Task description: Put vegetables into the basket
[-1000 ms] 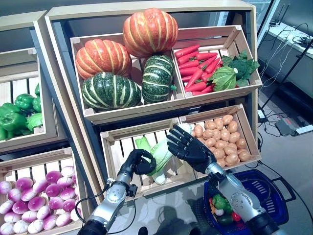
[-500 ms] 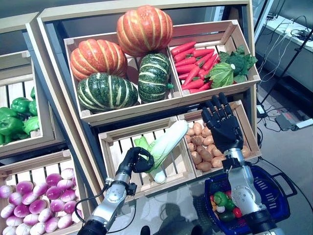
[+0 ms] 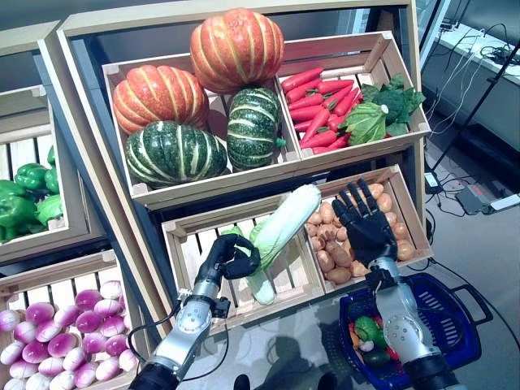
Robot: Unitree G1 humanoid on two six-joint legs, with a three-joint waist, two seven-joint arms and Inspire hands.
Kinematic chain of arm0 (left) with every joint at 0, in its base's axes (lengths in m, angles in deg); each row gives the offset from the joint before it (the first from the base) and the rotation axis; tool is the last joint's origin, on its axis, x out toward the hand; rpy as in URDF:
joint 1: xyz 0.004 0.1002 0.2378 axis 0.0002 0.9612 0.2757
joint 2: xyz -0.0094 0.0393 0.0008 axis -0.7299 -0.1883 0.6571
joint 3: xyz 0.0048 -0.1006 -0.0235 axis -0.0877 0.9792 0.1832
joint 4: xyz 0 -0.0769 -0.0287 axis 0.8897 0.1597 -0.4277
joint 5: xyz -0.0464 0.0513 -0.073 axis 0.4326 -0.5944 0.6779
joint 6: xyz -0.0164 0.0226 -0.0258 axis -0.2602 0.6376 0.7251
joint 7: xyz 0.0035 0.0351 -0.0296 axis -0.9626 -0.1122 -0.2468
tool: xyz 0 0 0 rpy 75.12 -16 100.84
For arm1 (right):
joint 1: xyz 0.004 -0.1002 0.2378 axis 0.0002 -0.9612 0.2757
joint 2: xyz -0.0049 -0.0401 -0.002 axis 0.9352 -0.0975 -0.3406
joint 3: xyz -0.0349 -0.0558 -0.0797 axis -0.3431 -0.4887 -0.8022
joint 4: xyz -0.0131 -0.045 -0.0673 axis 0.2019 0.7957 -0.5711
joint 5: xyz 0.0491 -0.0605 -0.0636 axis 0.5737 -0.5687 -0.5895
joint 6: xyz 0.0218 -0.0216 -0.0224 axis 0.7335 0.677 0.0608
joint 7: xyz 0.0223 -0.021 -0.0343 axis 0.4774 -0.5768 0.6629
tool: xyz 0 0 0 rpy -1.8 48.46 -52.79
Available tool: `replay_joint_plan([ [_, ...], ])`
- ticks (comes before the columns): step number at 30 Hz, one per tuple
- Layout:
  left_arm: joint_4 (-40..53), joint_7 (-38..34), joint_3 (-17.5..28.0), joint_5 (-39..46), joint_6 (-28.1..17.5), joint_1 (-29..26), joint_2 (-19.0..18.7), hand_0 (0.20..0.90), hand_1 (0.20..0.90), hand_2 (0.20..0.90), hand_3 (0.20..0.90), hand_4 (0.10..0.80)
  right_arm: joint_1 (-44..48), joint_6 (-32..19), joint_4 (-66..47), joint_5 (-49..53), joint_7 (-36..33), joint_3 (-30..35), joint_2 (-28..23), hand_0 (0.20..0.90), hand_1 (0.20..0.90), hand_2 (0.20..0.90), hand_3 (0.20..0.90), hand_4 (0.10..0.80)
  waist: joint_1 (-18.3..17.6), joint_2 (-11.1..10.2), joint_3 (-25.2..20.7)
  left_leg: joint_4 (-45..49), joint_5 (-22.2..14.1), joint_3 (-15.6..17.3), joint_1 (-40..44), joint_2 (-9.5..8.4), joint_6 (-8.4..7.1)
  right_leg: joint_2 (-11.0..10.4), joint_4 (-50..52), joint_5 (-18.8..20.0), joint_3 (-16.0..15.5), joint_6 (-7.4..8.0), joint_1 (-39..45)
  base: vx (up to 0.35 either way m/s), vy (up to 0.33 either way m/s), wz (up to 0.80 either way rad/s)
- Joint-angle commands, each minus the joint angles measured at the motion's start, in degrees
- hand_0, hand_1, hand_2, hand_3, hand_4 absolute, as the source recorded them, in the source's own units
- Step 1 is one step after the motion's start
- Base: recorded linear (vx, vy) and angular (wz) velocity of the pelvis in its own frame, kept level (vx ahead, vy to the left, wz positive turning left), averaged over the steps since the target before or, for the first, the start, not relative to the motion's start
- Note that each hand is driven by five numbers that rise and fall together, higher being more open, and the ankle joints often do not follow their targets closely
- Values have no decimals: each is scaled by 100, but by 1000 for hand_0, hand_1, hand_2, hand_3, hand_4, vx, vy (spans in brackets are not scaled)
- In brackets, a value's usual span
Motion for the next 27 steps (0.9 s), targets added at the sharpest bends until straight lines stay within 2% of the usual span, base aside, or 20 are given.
replay_joint_plan([
  [1,564,209,76,307,-1051,-763,-242,300,300,300,300,400,467,21,-333,324,830,-29,51,900,900,900,900,800,11,-393,-239,8,-375,-133,67,-208,75,-365,14,-41,180,271,274,0,0,0],
  [9,537,446,-121,305,-1067,-842,-227,300,300,300,300,400,594,463,-254,322,1090,-280,15,900,900,900,900,800,7,-437,-276,8,-379,-116,65,-210,82,-365,14,-41,207,279,267,0,0,0],
  [14,512,692,-230,294,-974,-886,-255,300,300,300,300,400,648,563,-256,320,1183,-321,-25,900,900,900,900,800,0,-444,-283,8,-385,-95,81,-209,84,-370,14,-38,214,291,273,0,0,0],
  [22,481,1394,-432,373,-765,-949,-369,300,300,300,300,400,721,596,-273,210,1404,-388,-124,900,900,900,900,800,-19,-431,-292,8,-385,-75,96,-220,100,-377,14,-28,253,315,276,0,0,0],
  [27,431,2094,-536,706,-485,-958,-358,300,300,300,300,400,756,605,-288,259,1681,-399,-156,900,900,900,900,800,-47,-420,-306,8,-387,-52,117,-213,103,-371,14,-22,282,329,276,5,-3,-3],
])
